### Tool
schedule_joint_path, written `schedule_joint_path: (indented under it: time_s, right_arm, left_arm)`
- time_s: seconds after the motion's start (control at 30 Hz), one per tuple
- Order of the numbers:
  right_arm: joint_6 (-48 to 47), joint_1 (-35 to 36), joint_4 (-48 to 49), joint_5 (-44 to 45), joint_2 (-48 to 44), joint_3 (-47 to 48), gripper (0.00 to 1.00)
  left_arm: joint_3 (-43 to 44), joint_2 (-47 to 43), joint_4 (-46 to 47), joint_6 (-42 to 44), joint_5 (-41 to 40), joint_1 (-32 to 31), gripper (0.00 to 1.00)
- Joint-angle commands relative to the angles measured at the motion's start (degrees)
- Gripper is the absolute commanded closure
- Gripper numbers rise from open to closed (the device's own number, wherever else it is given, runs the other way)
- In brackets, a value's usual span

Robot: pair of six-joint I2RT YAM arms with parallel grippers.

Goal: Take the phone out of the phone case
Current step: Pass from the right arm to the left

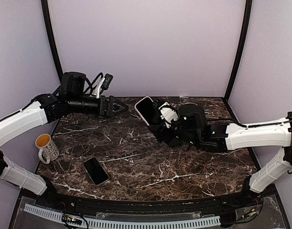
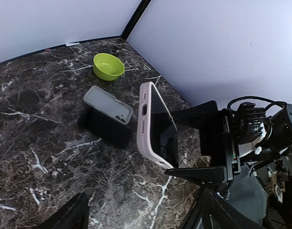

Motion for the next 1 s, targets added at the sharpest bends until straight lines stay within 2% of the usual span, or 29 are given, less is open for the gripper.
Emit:
schedule_joint_path:
  time_s: [0.0,0.3,0.47,0.63,0.77,0.83,0.9,0.97]
  right_arm:
    - [-2.0,0.5,11.2,-3.3,-3.1,-0.7,0.52]
    - [-3.3,2.6,11.7,-5.4,-2.2,0.5,0.54]
    - [-4.1,3.1,11.8,-5.9,-1.8,1.2,0.54]
    - [-4.7,3.3,11.6,-4.7,-0.9,1.9,0.54]
    - [-4.6,3.4,9.7,-0.9,0.2,3.7,0.54]
    - [-4.4,3.5,9.3,0.0,0.4,4.0,0.45]
    - [-3.5,3.5,8.9,1.4,0.6,4.0,0.23]
    - [-2.3,3.5,6.7,3.3,0.7,4.8,0.11]
  left_arm:
    - [0.5,0.2,5.4,-7.3,8.9,0.3,0.19]
    - [-0.4,4.4,13.1,-11.5,14.9,0.3,0.31]
    - [0.5,6.2,13.2,-12.7,15.3,0.3,0.42]
    - [0.7,7.4,15.0,-13.9,17.5,0.3,0.72]
    - [0.8,7.9,15.0,-14.1,18.2,0.3,0.89]
    - [0.6,8.1,15.4,-14.3,18.0,0.3,0.98]
    - [0.4,8.0,16.0,-14.3,17.6,0.3,1.00]
    - [-0.1,7.4,16.9,-13.9,17.0,0.3,1.00]
